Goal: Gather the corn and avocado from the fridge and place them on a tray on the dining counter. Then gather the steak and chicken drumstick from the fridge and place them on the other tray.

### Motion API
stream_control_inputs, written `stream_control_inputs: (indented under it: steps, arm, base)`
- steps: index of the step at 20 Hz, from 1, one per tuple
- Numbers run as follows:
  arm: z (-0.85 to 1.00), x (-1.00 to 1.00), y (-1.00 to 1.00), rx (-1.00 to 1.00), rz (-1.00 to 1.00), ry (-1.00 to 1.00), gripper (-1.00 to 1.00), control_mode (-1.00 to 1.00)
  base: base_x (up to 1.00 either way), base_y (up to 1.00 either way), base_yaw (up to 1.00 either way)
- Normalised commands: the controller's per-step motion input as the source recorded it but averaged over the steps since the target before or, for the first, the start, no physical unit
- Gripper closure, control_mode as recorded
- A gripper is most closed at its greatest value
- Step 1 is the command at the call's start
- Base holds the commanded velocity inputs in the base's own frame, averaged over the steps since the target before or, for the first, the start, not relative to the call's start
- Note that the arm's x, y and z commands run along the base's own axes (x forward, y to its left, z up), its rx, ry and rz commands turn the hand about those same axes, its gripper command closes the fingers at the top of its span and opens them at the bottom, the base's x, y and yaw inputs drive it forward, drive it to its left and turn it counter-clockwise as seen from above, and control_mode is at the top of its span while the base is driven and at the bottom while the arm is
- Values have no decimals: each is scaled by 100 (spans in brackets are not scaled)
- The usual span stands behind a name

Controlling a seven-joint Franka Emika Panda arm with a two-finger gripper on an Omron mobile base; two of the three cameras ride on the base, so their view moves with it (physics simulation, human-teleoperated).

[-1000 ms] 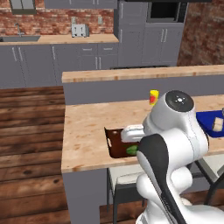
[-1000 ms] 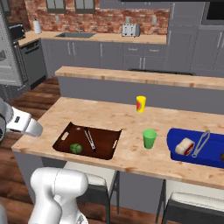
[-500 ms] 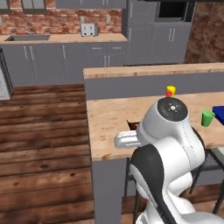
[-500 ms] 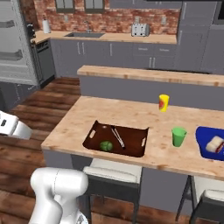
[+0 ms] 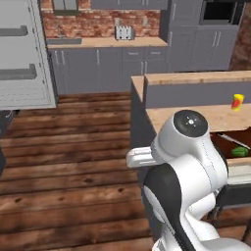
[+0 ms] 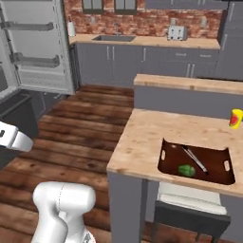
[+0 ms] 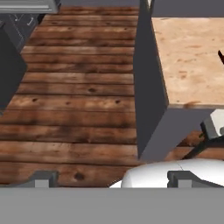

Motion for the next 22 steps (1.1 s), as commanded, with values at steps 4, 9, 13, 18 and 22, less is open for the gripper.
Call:
stream_control_inputs:
  steps: [4,9,13,18,22]
  arm:
    - [0,0,0,0,0,0,-100,100]
    - [0,0,0,0,0,0,-100,100]
    - [0,0,0,0,0,0,-100,100]
    - [0,0,0,0,0,0,-100,100]
    - [0,0,0,0,0,0,-100,100]
  base:
    - [36,100,5]
    - [71,97,6]
    - [92,78,9]
    - [88,50,16]
    - [77,17,21]
